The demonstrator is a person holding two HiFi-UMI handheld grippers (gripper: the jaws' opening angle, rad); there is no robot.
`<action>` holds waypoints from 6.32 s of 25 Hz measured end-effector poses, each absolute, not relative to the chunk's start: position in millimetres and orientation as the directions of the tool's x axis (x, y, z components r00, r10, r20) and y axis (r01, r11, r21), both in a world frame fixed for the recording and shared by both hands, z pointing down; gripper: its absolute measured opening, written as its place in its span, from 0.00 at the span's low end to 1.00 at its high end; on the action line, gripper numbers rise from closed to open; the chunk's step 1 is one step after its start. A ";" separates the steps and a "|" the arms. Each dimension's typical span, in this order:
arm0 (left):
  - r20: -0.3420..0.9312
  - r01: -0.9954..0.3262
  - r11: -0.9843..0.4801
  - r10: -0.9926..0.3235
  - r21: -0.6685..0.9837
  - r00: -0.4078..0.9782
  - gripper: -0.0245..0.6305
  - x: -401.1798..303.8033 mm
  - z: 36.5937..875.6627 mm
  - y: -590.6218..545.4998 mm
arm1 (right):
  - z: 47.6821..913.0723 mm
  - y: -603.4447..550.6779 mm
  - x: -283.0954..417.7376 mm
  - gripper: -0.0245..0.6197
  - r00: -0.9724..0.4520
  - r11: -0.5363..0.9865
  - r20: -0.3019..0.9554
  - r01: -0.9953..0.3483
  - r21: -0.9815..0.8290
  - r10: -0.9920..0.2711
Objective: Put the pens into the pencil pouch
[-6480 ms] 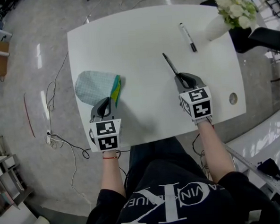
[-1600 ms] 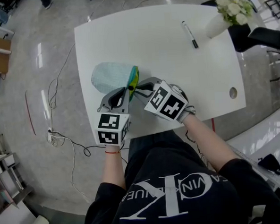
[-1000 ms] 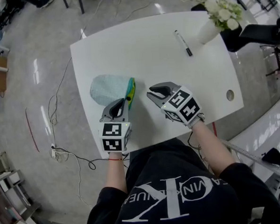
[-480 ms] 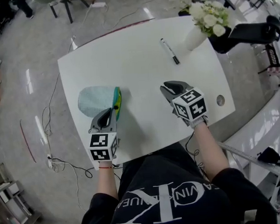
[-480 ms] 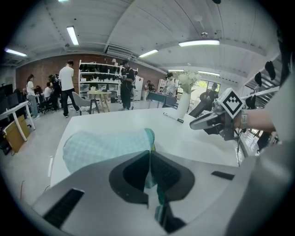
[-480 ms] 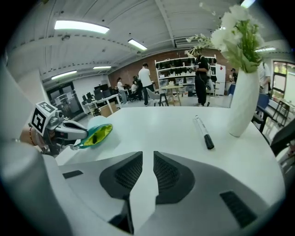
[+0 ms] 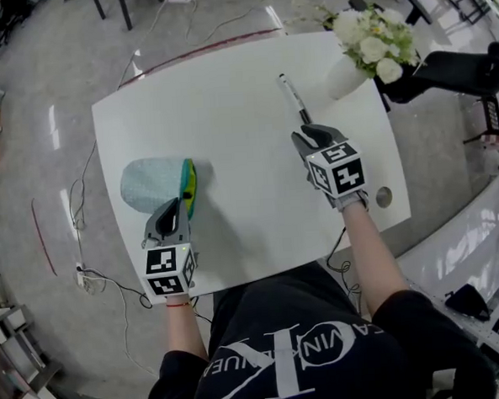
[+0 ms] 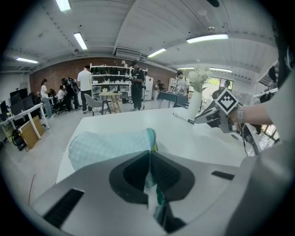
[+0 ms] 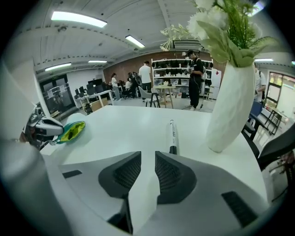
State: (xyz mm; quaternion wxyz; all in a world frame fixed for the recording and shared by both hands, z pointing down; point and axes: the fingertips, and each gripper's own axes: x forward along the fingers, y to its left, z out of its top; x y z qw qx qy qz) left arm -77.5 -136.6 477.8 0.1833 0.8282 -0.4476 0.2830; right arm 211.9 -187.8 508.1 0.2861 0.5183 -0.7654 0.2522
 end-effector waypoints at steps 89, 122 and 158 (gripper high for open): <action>0.583 -0.912 -0.401 -0.721 0.090 0.375 0.05 -110.9 463.8 -122.2 | 489.7 -113.6 -33.5 0.17 -0.696 0.846 0.710 -0.439 -0.302 -0.108; 0.560 -0.889 -0.434 -0.704 0.145 0.436 0.05 -95.4 462.0 -114.0 | 507.9 -91.3 -24.2 0.17 -0.690 0.837 0.705 -0.475 -0.271 -0.163; 0.561 -0.876 -0.473 -0.702 0.093 0.438 0.05 -93.6 463.5 -102.8 | 506.8 -111.1 -54.4 0.08 -0.693 0.830 0.685 -0.504 -0.238 -0.225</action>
